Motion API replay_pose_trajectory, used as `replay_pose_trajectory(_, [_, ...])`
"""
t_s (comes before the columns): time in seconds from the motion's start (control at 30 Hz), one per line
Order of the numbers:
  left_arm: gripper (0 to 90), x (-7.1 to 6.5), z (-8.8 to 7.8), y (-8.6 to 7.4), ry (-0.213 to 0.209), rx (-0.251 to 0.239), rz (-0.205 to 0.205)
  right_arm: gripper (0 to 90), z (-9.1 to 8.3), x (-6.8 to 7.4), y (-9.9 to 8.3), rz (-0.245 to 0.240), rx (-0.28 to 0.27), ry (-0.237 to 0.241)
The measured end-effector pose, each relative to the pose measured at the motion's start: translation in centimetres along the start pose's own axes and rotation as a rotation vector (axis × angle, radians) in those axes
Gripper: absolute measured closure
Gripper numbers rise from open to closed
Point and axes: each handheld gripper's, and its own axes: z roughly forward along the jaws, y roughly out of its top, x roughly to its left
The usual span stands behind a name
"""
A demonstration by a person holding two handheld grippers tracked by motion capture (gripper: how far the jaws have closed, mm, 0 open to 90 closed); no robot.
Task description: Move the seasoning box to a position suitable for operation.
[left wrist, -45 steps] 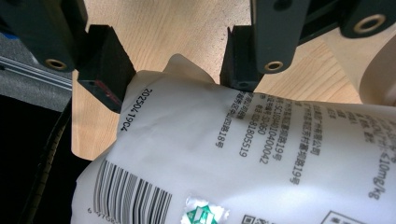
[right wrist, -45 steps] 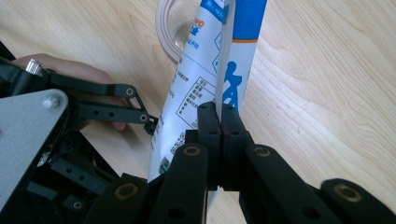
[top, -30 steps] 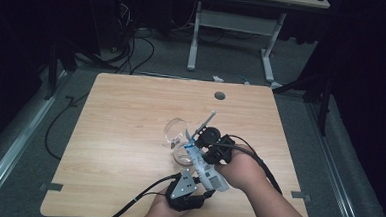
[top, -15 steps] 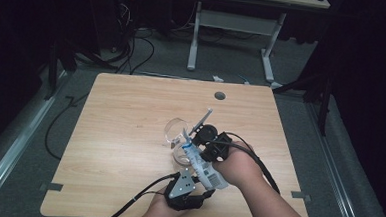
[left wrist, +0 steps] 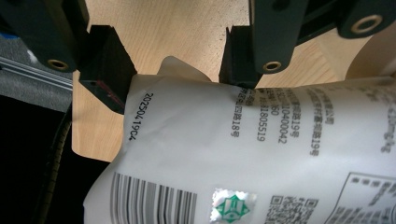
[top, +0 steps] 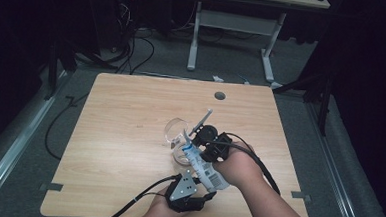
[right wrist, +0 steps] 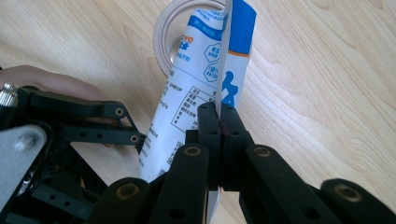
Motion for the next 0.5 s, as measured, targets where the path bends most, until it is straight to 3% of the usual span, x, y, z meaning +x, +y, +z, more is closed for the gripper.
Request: replay_pose_trajectory(0.5, [49.7, -0.11, -0.18, 0.49, -0.007, -0.017, 0.011, 89.9, -0.03, 0.22, 0.45, -0.022, 0.008, -0.007])
